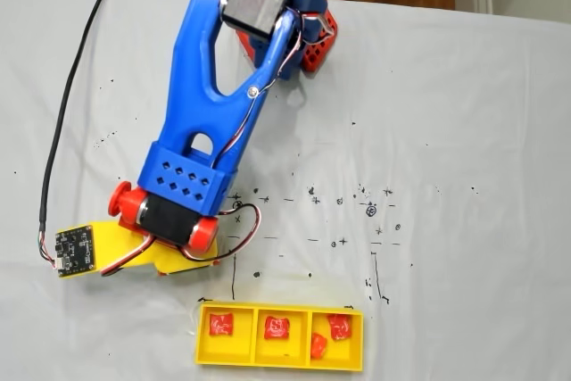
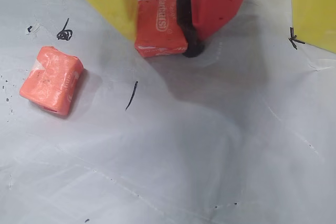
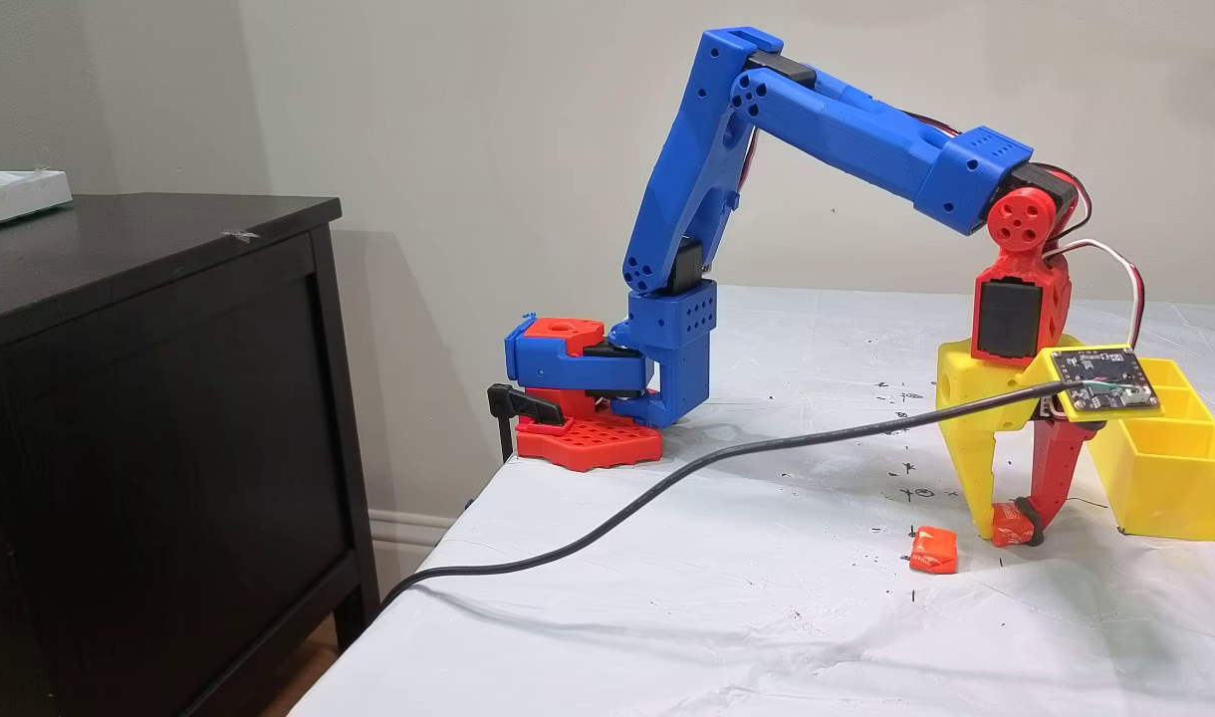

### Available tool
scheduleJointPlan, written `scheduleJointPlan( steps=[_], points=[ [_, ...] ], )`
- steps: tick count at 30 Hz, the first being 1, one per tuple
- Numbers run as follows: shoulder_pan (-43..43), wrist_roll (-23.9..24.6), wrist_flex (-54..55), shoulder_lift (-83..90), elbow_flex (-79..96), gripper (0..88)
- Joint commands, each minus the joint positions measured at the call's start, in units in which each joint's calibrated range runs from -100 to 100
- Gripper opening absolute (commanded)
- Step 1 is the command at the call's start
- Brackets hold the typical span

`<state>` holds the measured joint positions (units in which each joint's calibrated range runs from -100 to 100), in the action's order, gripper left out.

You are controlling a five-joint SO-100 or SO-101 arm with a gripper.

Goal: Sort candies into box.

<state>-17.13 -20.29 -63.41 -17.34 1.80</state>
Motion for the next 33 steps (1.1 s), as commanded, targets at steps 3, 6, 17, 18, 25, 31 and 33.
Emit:
scheduleJointPlan(
  steps=[3,6,17,18,25,31,33],
  points=[
    [0.1,0.78,-1.06,9.96,-0.66,0.2],
    [0.64,1.37,-2.2,15.05,-0.57,0.2],
    [5.44,7.72,-1.47,29.9,0.16,0.2],
    [6.17,8.3,-1.22,30.41,-0.11,0.2],
    [10.06,13.28,0.66,31.59,-3.39,0.2],
    [14.86,15.92,3.2,28.45,-3.48,0.2],
    [16.49,16.9,6.31,26.5,-3.39,0.2]
  ],
)
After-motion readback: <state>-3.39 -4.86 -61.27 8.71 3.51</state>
